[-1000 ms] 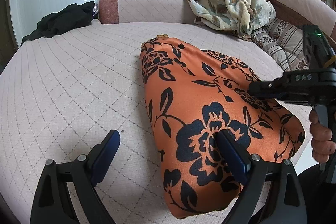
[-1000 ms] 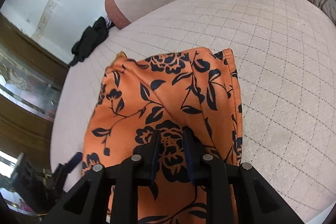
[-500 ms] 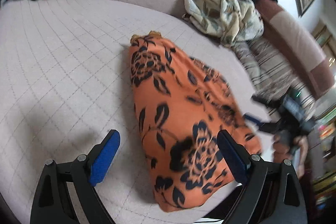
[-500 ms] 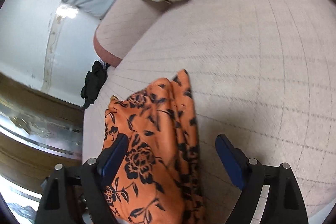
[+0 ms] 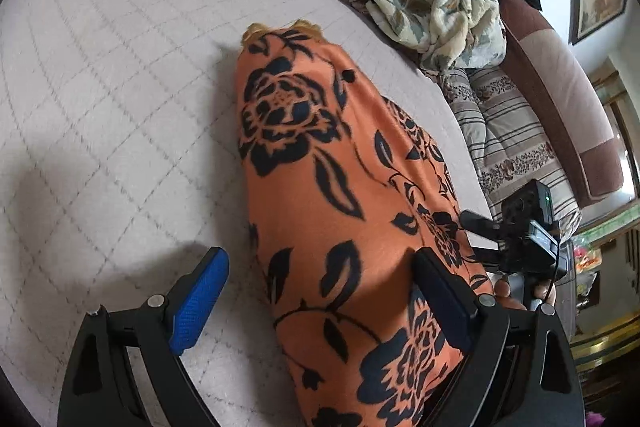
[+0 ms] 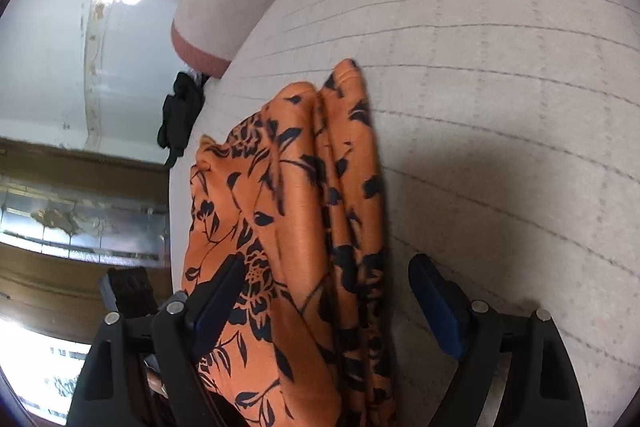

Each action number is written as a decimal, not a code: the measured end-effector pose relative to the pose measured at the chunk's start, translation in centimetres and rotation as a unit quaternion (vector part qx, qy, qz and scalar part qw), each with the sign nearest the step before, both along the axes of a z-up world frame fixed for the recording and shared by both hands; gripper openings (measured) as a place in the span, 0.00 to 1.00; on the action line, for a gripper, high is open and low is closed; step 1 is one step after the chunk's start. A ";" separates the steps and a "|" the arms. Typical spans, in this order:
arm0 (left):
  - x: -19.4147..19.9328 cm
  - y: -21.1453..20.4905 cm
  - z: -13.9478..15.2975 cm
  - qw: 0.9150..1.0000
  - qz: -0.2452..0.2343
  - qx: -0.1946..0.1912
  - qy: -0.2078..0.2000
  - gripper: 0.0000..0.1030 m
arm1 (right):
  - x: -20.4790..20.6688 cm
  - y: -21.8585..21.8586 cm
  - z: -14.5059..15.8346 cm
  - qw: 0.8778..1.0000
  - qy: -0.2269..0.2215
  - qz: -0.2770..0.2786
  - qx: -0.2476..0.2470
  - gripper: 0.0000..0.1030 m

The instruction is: Fold small clothes

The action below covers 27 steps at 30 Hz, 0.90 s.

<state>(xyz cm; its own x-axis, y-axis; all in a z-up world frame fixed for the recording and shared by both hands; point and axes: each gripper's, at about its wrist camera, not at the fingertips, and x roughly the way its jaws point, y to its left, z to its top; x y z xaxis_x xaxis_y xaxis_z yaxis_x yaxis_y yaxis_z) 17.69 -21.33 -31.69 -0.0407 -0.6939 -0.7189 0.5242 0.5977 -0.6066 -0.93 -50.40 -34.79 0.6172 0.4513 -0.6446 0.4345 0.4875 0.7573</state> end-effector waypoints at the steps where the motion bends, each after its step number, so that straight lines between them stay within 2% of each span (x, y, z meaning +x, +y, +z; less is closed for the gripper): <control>1: -0.1 -0.4 0.1 1.000 -0.009 -0.002 0.000 0.91 | 0.3 0.2 -0.3 1.000 0.001 0.004 0.004 0.73; 2: -0.4 -1.0 0.0 1.000 -0.020 -0.002 0.001 0.91 | 0.7 0.5 -0.6 1.000 0.004 0.011 0.006 0.66; 6: -0.8 -2.4 -0.3 0.999 -0.033 0.022 -0.025 0.91 | 2.5 1.9 -0.8 0.999 -0.001 0.042 0.000 0.64; 9: -0.6 -2.4 -0.5 0.999 -0.029 0.016 -0.019 0.91 | 3.7 3.2 -0.7 0.998 0.000 0.061 -0.021 0.61; 10: -0.6 -2.5 -0.5 0.999 -0.025 0.015 -0.018 0.90 | 4.0 3.6 -0.5 0.997 -0.001 0.068 -0.029 0.57; 14: -1.3 -2.8 0.0 0.998 -0.026 0.023 -0.052 0.81 | 4.5 4.7 0.2 0.995 -0.004 0.084 -0.056 0.46; 16: -1.6 -3.0 0.4 0.997 -0.028 0.025 -0.070 0.73 | 4.7 5.3 0.7 0.993 -0.007 0.089 -0.075 0.43; 18: -1.6 -2.9 0.7 0.997 -0.024 0.024 -0.073 0.63 | 4.7 5.7 1.2 0.991 -0.012 0.090 -0.094 0.41; 20: -1.4 -2.6 0.9 0.997 -0.021 0.022 -0.073 0.58 | 4.7 6.3 2.0 0.990 -0.022 0.088 -0.108 0.40; 27: -1.0 0.7 4.2 0.992 0.009 0.016 -0.128 0.56 | 5.4 8.8 5.1 0.985 -0.076 0.082 -0.132 0.39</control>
<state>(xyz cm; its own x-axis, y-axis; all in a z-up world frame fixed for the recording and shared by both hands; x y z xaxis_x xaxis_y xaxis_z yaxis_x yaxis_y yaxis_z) 16.73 -20.61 -27.49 0.1584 -0.6697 -0.7256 0.6481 0.6249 -0.4352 4.46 -41.60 -29.64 0.6486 0.3823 -0.6582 0.2241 0.7305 0.6451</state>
